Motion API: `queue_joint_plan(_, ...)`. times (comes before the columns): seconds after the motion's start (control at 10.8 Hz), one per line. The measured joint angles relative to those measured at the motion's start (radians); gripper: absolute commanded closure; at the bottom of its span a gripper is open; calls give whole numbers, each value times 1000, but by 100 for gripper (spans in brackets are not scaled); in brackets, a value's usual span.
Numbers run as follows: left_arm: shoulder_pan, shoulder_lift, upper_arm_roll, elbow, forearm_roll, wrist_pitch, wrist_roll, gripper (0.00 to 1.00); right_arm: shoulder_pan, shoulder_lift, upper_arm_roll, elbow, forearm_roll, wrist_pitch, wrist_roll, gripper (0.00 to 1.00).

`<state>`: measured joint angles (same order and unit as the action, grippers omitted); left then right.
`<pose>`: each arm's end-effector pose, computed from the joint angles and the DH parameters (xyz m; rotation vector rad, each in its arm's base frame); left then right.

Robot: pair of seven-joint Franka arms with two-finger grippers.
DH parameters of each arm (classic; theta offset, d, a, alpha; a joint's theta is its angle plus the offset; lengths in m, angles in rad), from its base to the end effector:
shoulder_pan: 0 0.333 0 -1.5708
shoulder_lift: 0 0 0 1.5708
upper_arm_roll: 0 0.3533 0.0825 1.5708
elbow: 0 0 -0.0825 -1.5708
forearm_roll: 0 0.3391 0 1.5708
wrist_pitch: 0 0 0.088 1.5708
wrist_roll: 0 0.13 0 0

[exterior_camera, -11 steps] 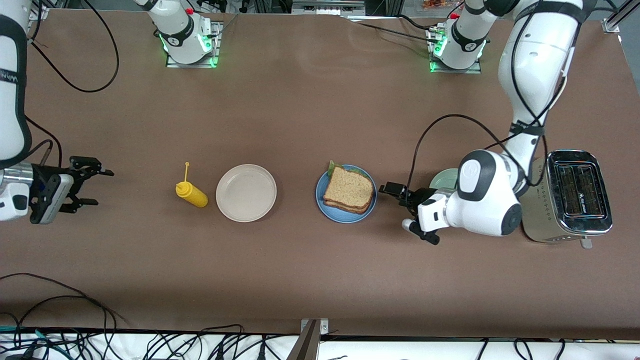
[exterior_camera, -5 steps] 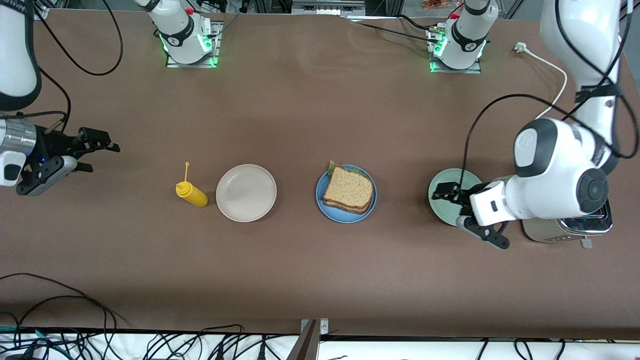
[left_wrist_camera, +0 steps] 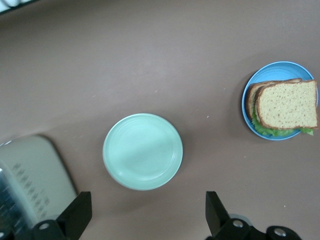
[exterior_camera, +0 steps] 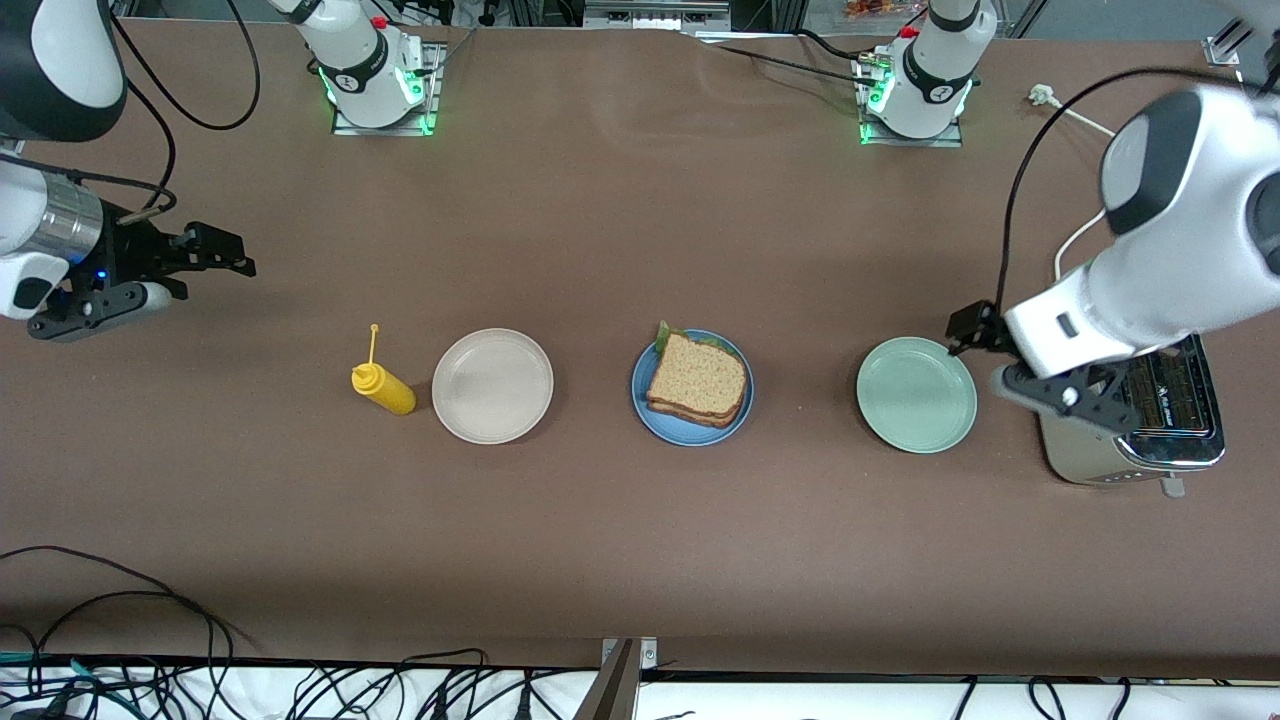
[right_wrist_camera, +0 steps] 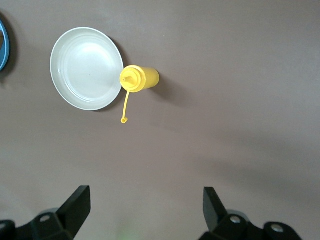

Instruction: Make sandwich in blue plate with both arms

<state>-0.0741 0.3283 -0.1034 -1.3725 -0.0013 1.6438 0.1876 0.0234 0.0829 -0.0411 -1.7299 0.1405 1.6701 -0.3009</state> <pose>0.6111 -0.0992 0.5448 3.0551 -0.5566 -0.0856 0.5296 0.0083 0.5370 -2.9553 -0.3851 0.1781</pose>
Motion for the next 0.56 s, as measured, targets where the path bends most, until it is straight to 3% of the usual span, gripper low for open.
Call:
queue_joint_plan(0.28, 7, -203, 21, -172, 3, -14, -5, 0, -2, -35, 1, -6, -92, 10, 122, 0)
queue_joint_plan(0.56, 59, -338, 25, -272, 3, -14, -9, 0, -1, -90, 17, -8, -111, 10, 160, 0)
